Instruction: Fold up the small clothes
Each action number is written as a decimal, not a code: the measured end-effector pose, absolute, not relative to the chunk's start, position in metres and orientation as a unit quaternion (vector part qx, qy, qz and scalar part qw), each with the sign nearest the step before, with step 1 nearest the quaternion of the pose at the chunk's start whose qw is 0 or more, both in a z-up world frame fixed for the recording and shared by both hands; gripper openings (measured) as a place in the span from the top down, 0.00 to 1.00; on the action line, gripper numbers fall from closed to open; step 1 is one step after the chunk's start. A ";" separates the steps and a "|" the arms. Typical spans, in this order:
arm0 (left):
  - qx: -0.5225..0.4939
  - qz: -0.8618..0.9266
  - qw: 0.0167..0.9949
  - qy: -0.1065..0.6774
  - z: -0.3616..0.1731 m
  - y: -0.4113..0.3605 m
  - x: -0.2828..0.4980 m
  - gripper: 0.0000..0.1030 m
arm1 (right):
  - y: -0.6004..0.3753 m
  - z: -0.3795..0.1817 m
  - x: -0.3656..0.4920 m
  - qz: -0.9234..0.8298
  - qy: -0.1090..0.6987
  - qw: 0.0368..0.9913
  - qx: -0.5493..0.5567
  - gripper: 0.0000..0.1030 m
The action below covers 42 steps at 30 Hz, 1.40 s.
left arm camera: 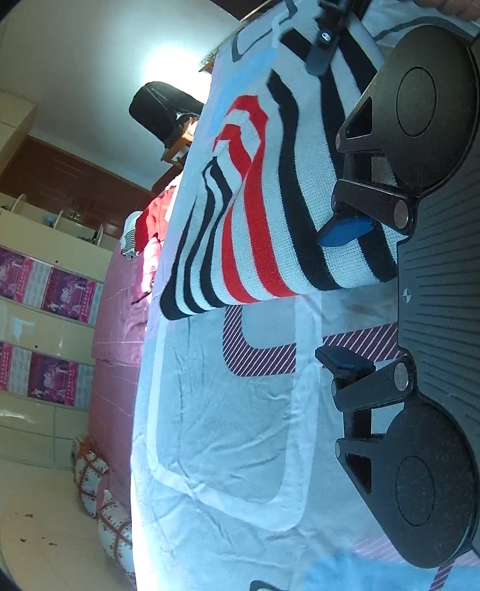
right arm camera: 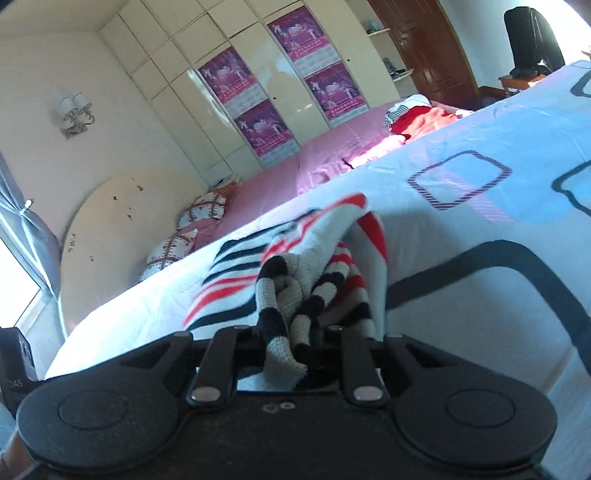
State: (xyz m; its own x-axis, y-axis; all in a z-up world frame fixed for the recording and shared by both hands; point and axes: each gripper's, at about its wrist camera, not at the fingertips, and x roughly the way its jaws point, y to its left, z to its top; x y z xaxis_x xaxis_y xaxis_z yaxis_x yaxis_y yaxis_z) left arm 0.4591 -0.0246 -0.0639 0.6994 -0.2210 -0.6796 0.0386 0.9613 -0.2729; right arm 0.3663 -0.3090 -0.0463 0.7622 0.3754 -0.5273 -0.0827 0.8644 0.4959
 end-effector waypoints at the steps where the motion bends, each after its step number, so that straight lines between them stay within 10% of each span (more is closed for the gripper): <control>1: -0.121 -0.073 0.912 0.384 -0.064 -0.025 0.460 0.42 | -0.313 -0.057 0.371 0.114 0.341 0.902 0.238 0.84; 10: -0.137 -0.081 0.916 0.369 -0.052 -0.017 0.442 0.43 | -0.328 -0.059 0.369 0.091 0.339 0.896 0.271 0.67; 24: -0.138 -0.105 0.905 0.388 -0.080 -0.022 0.421 0.42 | -0.314 -0.075 0.367 0.093 0.360 0.912 0.173 0.81; 28: -0.125 -0.097 0.913 0.375 -0.066 -0.018 0.421 0.42 | -0.326 -0.062 0.361 0.095 0.340 0.913 0.206 0.70; 35: -0.111 -0.132 0.929 0.328 -0.042 -0.040 0.446 0.42 | -0.301 -0.035 0.381 0.142 0.283 0.944 0.096 0.96; 42: -0.110 -0.126 0.916 0.365 -0.059 -0.049 0.452 0.42 | -0.306 -0.063 0.387 0.121 0.324 0.933 0.094 1.00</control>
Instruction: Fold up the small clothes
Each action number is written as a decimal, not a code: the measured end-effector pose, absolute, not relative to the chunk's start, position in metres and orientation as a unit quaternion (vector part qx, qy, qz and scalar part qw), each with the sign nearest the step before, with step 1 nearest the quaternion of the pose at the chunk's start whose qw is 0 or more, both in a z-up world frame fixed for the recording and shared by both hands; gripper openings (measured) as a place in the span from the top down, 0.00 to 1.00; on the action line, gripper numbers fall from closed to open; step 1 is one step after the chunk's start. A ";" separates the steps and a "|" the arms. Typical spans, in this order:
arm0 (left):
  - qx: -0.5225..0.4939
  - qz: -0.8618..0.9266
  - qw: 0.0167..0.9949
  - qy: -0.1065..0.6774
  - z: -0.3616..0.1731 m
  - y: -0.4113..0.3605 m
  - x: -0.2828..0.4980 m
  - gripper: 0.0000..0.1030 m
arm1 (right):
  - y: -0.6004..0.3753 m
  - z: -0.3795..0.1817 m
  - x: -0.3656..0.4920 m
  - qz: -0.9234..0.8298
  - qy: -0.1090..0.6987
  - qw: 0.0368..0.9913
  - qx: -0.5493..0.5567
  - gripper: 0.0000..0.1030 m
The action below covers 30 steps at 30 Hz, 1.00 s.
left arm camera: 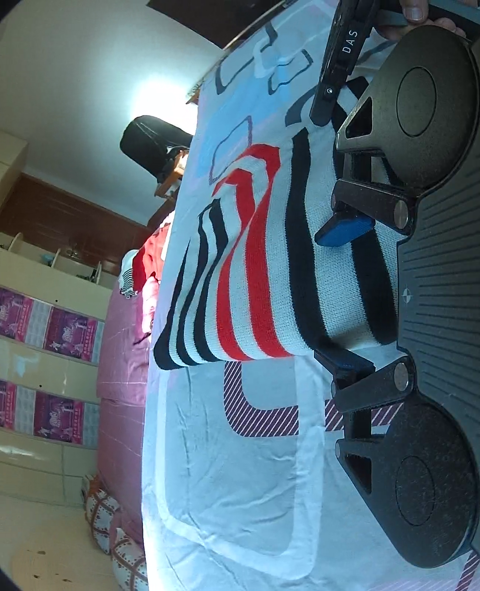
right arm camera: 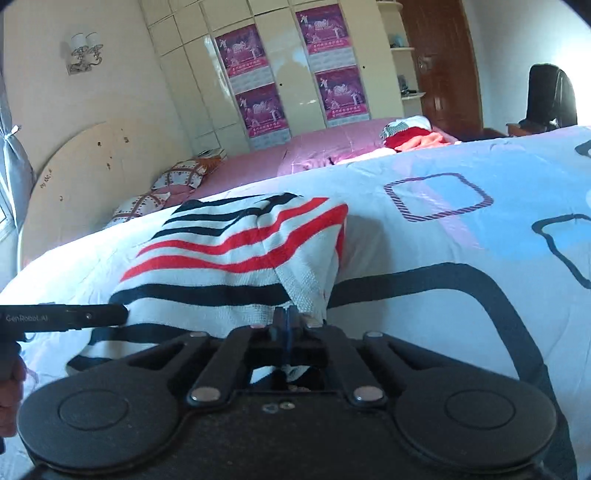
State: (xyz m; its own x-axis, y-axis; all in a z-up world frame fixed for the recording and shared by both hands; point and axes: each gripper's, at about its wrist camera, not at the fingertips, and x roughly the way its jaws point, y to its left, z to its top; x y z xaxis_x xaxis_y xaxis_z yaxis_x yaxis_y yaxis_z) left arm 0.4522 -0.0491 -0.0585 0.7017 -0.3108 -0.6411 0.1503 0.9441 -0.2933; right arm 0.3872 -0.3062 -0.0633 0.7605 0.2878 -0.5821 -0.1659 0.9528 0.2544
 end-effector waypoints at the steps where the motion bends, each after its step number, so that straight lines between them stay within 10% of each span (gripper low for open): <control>1: -0.114 -0.128 0.915 0.365 -0.056 -0.046 0.452 0.42 | -0.306 -0.061 0.389 0.124 0.326 0.933 0.092 1.00; 5: -0.117 -0.126 0.928 0.331 -0.037 -0.034 0.460 0.42 | -0.312 -0.040 0.393 0.120 0.292 0.942 0.110 0.75; 20: -0.127 -0.095 0.915 0.371 -0.074 -0.029 0.516 0.42 | -0.304 -0.074 0.496 0.119 0.347 0.927 0.072 0.86; 30: -0.142 -0.099 0.918 0.357 -0.055 -0.030 0.554 0.42 | -0.308 -0.049 0.496 0.132 0.307 0.939 0.084 0.77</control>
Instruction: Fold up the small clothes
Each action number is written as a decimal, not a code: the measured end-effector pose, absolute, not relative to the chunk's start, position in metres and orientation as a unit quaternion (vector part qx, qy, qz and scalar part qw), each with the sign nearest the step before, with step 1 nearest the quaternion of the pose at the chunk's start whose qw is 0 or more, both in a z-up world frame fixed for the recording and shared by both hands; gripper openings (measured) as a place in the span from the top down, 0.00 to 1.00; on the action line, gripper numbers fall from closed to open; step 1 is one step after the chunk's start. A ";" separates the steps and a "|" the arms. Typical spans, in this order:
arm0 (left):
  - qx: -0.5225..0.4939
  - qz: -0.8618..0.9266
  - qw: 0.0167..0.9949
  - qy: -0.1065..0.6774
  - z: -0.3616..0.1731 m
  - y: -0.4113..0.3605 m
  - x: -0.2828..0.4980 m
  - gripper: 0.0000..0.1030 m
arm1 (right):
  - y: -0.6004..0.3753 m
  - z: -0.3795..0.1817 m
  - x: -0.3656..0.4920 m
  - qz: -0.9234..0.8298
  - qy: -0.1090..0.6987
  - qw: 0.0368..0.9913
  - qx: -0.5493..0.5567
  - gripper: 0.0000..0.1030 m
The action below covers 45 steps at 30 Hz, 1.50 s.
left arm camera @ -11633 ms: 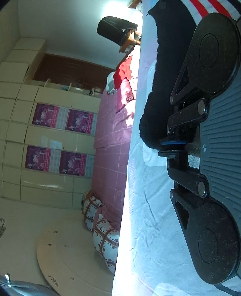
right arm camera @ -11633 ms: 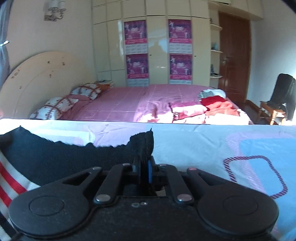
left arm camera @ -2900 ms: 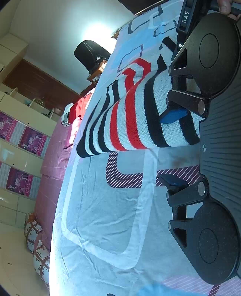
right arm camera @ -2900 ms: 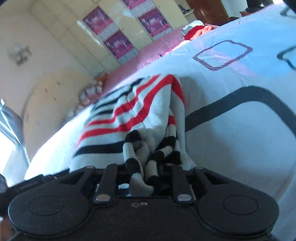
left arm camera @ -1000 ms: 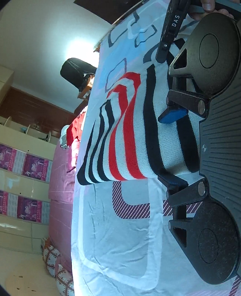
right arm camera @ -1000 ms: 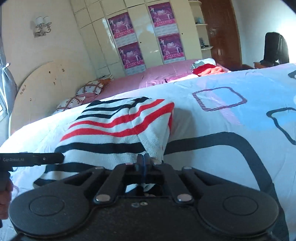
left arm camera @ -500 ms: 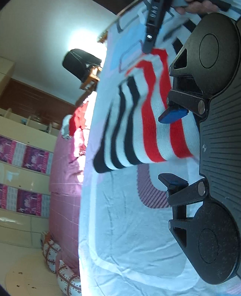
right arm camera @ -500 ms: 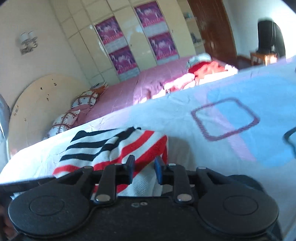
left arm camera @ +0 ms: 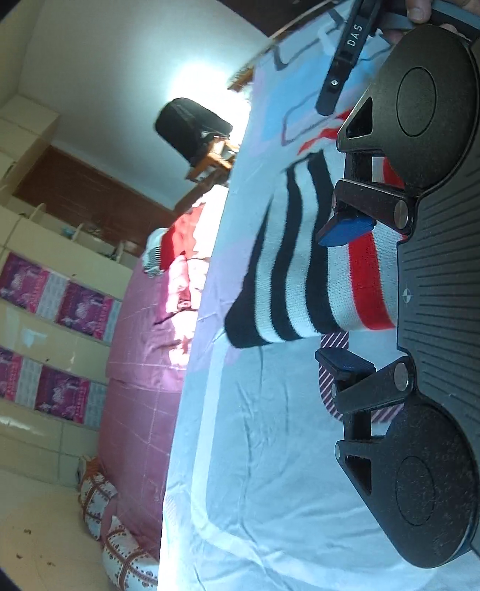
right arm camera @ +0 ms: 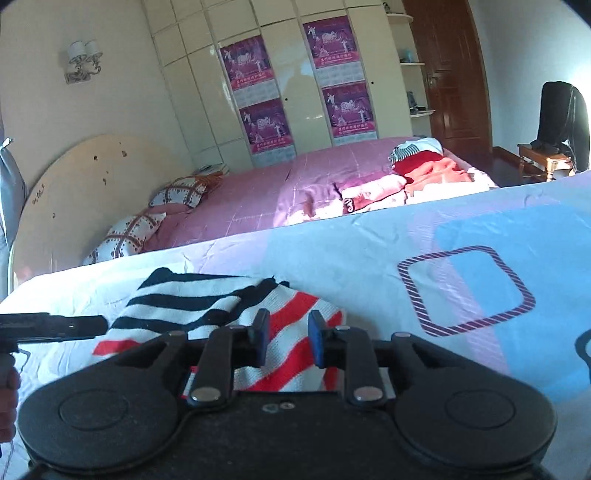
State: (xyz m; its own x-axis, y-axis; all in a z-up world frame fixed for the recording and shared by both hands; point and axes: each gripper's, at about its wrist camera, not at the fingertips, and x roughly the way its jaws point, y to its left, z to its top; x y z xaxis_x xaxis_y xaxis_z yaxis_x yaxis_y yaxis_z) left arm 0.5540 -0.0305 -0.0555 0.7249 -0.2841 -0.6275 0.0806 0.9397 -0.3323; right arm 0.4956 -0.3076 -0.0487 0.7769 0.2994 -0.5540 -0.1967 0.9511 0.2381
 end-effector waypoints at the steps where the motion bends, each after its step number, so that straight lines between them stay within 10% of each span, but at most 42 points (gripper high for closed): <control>1: -0.133 -0.095 0.915 0.370 -0.062 -0.035 0.559 0.42 | -0.304 -0.054 0.500 0.134 0.319 0.935 0.075 0.79; 9: -0.110 -0.079 0.913 0.384 -0.073 -0.038 0.556 0.29 | -0.313 -0.072 0.500 0.124 0.338 0.928 0.093 0.75; 12: -0.098 -0.080 0.916 0.380 -0.065 -0.037 0.548 0.28 | -0.318 -0.064 0.491 0.116 0.340 0.928 0.100 0.55; 19: -0.106 -0.092 0.913 0.382 -0.059 -0.030 0.523 0.23 | -0.335 -0.052 0.462 0.141 0.339 0.917 0.155 0.55; 24: -0.157 -0.129 0.900 0.386 -0.061 -0.014 0.491 0.23 | -0.350 -0.059 0.436 0.165 0.376 0.886 0.218 0.37; 35: -0.216 -0.160 0.873 0.406 -0.091 0.002 0.452 0.23 | -0.368 -0.103 0.395 0.187 0.395 0.847 0.301 0.54; 41: -0.266 -0.217 0.844 0.412 -0.086 0.003 0.461 0.23 | -0.378 -0.091 0.398 0.182 0.382 0.844 0.329 0.24; 45: -0.302 -0.232 0.818 0.431 -0.099 -0.002 0.481 0.23 | -0.388 -0.103 0.426 0.205 0.392 0.811 0.384 0.26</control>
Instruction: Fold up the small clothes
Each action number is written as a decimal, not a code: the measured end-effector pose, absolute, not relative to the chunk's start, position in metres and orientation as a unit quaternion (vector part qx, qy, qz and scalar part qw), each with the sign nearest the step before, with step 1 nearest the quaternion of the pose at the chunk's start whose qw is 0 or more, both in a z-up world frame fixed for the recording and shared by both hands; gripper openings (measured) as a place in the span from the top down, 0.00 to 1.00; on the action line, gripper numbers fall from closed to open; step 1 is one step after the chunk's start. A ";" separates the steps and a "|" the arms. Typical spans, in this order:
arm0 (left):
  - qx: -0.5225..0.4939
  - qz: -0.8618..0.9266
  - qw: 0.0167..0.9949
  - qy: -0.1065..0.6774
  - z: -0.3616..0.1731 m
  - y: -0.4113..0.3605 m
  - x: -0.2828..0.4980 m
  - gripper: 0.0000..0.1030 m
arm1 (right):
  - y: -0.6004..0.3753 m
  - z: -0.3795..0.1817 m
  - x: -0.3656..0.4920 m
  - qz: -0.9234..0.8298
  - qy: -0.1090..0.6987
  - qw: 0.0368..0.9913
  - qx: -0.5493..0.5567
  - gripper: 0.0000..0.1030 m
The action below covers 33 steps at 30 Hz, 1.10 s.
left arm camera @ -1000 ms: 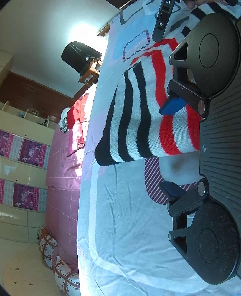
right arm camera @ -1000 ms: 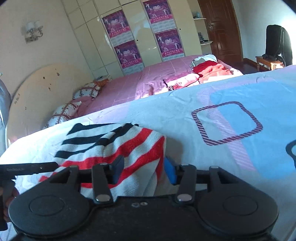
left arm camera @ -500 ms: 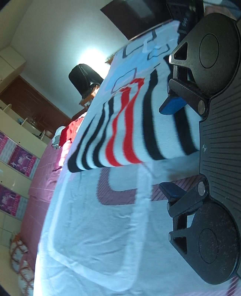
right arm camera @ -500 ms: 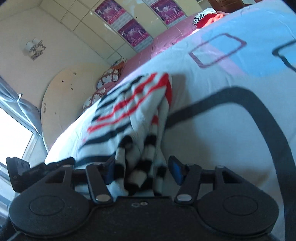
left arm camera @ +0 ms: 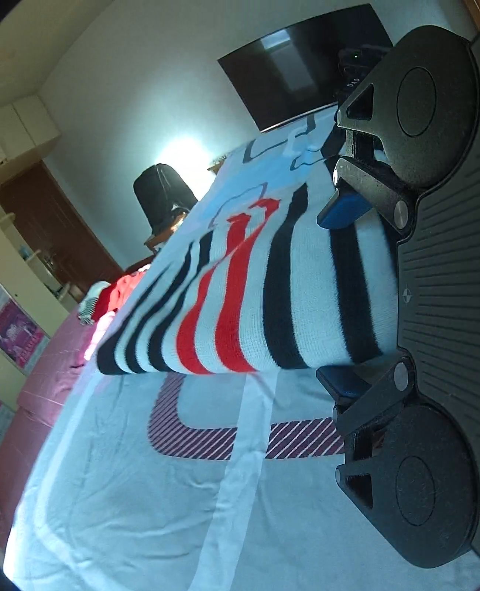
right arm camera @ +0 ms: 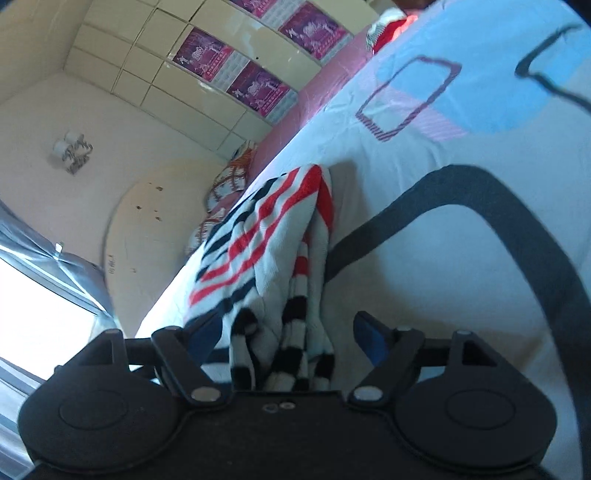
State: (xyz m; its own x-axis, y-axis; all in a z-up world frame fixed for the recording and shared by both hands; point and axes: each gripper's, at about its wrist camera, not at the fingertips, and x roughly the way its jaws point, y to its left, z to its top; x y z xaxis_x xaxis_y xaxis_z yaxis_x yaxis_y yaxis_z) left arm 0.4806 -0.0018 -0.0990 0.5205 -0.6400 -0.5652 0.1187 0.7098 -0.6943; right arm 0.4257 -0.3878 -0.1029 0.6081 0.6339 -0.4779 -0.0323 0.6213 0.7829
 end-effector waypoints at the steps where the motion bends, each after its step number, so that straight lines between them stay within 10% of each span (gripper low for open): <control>1: -0.312 -0.238 0.811 0.434 -0.104 -0.003 0.485 0.23 | -0.387 -0.106 0.433 0.207 0.399 0.805 0.387 0.28; 18: -0.338 -0.249 0.801 0.427 -0.114 -0.022 0.533 0.24 | -0.360 -0.113 0.493 0.283 0.433 0.785 0.340 0.45; 33: -0.228 -0.216 0.862 0.398 -0.070 -0.055 0.531 0.55 | -0.356 -0.093 0.482 0.290 0.404 0.818 0.290 0.65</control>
